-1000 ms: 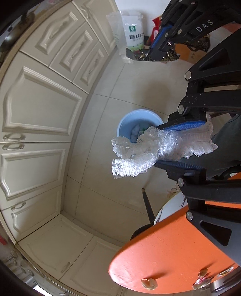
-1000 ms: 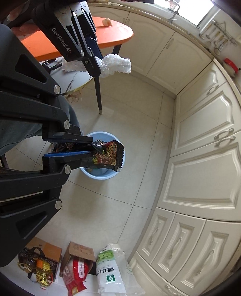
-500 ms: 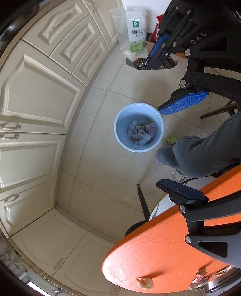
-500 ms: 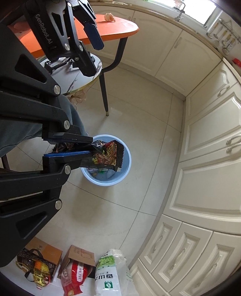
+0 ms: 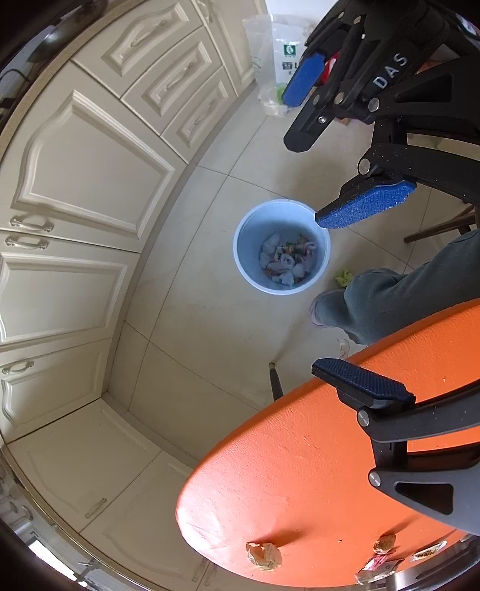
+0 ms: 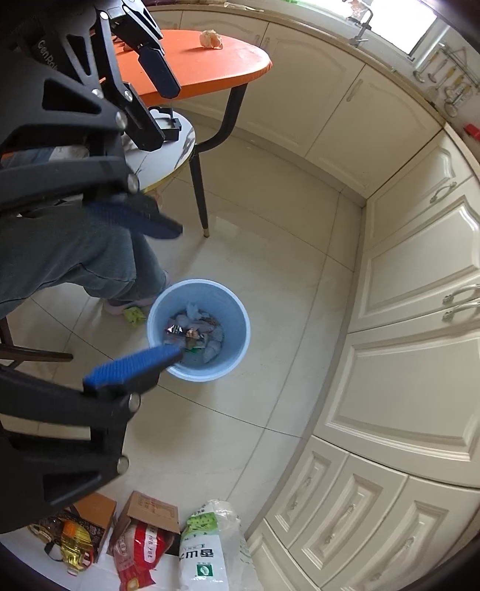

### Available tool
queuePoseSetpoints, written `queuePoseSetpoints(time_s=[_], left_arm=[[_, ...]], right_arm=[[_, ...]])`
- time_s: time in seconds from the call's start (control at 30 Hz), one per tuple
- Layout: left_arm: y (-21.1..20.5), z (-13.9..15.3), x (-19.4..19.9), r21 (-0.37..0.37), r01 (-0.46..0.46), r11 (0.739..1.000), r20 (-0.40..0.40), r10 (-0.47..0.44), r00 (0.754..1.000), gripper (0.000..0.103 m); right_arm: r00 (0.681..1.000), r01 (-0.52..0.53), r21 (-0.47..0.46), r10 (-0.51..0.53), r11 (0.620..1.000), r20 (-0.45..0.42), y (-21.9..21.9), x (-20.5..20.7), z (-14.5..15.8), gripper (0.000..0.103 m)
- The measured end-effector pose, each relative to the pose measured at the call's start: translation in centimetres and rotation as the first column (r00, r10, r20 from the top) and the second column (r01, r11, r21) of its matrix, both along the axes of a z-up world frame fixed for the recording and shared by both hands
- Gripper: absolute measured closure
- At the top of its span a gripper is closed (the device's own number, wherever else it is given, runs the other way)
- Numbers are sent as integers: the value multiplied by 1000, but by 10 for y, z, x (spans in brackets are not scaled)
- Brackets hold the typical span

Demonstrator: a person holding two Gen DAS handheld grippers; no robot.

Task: Collect trash
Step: 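Open both tools to drop the wrap and black wrapper into the bucket, then move both open tools back over the orange table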

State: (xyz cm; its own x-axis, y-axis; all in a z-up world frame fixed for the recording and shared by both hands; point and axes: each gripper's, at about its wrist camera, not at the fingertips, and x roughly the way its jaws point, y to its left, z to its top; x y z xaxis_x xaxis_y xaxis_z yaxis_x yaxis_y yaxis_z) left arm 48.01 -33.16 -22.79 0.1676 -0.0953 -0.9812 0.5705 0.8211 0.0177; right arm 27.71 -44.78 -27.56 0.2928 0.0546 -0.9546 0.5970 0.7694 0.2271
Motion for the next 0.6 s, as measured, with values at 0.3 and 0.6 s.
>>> queuePoseSetpoints(time_s=[0.3,0.6], left_arm=[[24,20,-14,-32,7,999,-7,-7,1000,34],[91,63,-49,-100,-39,994,40,43,998,34]], right_arm=[[1000,27,-18,-26,999,11,3,-19,17,37],[992,87,-24,-85,996,96,23,-45,52,16]])
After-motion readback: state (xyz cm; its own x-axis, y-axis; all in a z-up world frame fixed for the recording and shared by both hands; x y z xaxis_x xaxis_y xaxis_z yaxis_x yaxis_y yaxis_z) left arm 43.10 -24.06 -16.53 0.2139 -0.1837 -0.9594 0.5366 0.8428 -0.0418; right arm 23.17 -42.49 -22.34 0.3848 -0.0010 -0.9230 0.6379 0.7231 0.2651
